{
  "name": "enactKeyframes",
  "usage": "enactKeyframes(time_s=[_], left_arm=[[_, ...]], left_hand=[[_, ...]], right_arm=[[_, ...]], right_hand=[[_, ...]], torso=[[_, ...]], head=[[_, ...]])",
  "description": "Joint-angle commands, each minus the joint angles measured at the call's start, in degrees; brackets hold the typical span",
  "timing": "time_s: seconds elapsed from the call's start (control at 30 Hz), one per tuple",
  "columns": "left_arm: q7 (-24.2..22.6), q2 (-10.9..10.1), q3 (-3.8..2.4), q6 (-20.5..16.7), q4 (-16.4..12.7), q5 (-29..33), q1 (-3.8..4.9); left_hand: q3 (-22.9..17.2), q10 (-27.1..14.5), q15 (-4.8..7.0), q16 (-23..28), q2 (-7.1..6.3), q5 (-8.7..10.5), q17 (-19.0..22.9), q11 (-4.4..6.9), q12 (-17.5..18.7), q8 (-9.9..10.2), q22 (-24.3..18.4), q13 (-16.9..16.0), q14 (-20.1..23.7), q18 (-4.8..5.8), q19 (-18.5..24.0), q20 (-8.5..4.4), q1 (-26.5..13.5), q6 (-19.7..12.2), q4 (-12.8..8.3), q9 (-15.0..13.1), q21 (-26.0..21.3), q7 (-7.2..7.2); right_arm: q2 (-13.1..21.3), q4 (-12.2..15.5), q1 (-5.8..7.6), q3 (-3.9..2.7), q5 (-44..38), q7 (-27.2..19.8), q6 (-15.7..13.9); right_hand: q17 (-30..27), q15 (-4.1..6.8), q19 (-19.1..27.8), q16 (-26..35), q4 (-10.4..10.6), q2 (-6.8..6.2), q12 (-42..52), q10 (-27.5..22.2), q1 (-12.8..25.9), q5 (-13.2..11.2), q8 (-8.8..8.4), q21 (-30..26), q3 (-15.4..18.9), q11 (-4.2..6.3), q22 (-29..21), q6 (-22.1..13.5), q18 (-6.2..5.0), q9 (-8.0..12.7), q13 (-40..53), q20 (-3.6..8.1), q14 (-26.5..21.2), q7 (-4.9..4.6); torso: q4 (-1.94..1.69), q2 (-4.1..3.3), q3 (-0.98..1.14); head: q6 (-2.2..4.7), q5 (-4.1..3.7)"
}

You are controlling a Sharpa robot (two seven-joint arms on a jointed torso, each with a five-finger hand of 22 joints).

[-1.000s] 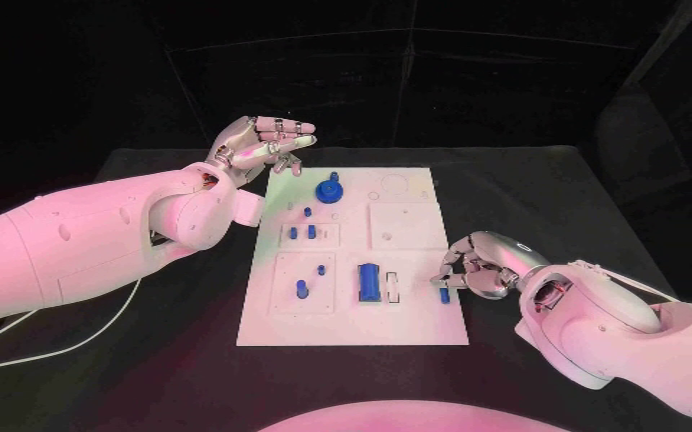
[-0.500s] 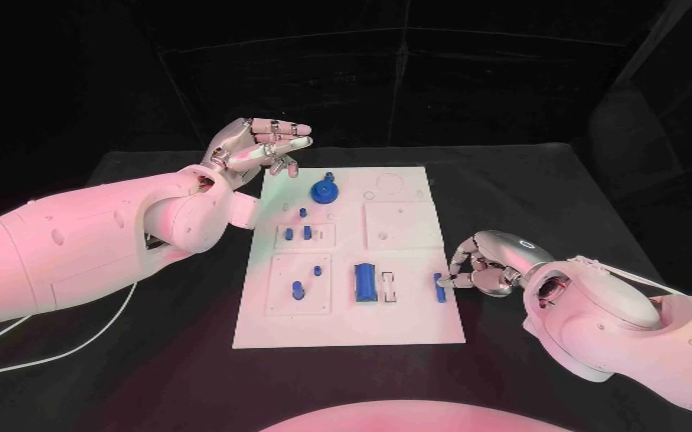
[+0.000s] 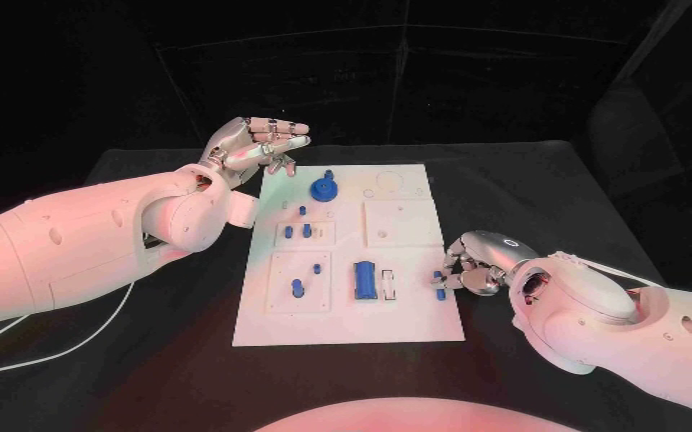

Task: Assemble the parts on the task board

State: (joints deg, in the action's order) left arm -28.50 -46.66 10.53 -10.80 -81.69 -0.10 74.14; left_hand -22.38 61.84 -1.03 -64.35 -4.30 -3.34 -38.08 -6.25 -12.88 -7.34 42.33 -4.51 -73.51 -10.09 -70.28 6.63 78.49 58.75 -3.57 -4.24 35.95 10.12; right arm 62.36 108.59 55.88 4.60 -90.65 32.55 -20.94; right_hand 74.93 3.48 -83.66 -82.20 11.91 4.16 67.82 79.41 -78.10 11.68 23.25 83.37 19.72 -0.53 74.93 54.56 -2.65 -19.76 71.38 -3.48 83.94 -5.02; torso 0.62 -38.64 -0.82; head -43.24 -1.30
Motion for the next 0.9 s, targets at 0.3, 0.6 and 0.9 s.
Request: enactKeyframes(time_s=[0.3,0.6,0.9], left_arm=[[-0.2,0.0,0.0,0.8,0.1,0.1,0.07],[-0.2,-0.1,0.01,0.9,0.0,0.1,0.07],[-0.2,-0.3,0.01,1.4,-0.2,0.1,0.07]], left_hand=[[0.2,-0.2,0.08,0.1,0.39,0.09,0.0,0.27,-0.2,-0.2,-0.1,0.0,0.2,-0.4,0.4,-0.04,0.1,0.1,-0.1,0.0,-0.4,-0.19],[0.2,-0.2,0.08,0.1,0.48,0.09,0.1,0.28,-0.3,-0.3,-0.1,0.0,0.2,-0.39,0.4,-0.04,0.1,0.1,-0.1,0.0,-0.4,-0.23],[0.3,-0.3,0.09,0.1,0.46,0.1,0.2,0.28,-0.3,-0.3,-0.1,0.0,0.2,-0.39,0.4,-0.05,0.1,0.1,-0.1,0.0,-0.4,-0.24]], right_arm=[[-1.6,-0.6,-1.1,0.16,-4.6,3.1,6.9],[-2.6,-0.7,-1.61,0.16,-8.8,4.7,11.4],[-3.5,-0.7,-1.7,0.15,-10.6,6.3,11.2]], right_hand=[[0.2,-0.22,0.2,0.1,-3.5,0.1,-0.5,-0.2,-5.4,0.5,-1.26,-0.1,-1.1,0.07,7.8,1.2,0.37,0.3,-0.4,0.16,3.3,0.03],[0.5,-0.15,0.6,0.1,-5.5,0.19,-1.1,-0.6,-7.9,-2.1,-1.87,-0.5,-2.0,0.15,7.4,1.9,0.27,0.4,-0.8,0.24,3.3,0.07],[0.5,-0.15,0.6,0.2,-6.0,0.98,-1.8,-1.0,-8.5,5.9,-3.05,-0.6,-2.9,0.25,7.3,2.2,0.22,0.9,-1.1,0.34,3.3,-0.14]], torso=[[-0.1,0.01,-0.01],[-0.02,-0.05,-0.02],[-0.03,-0.04,-0.01]], head=[[0.02,-0.01],[-0.1,0.08],[-0.33,0.14]])
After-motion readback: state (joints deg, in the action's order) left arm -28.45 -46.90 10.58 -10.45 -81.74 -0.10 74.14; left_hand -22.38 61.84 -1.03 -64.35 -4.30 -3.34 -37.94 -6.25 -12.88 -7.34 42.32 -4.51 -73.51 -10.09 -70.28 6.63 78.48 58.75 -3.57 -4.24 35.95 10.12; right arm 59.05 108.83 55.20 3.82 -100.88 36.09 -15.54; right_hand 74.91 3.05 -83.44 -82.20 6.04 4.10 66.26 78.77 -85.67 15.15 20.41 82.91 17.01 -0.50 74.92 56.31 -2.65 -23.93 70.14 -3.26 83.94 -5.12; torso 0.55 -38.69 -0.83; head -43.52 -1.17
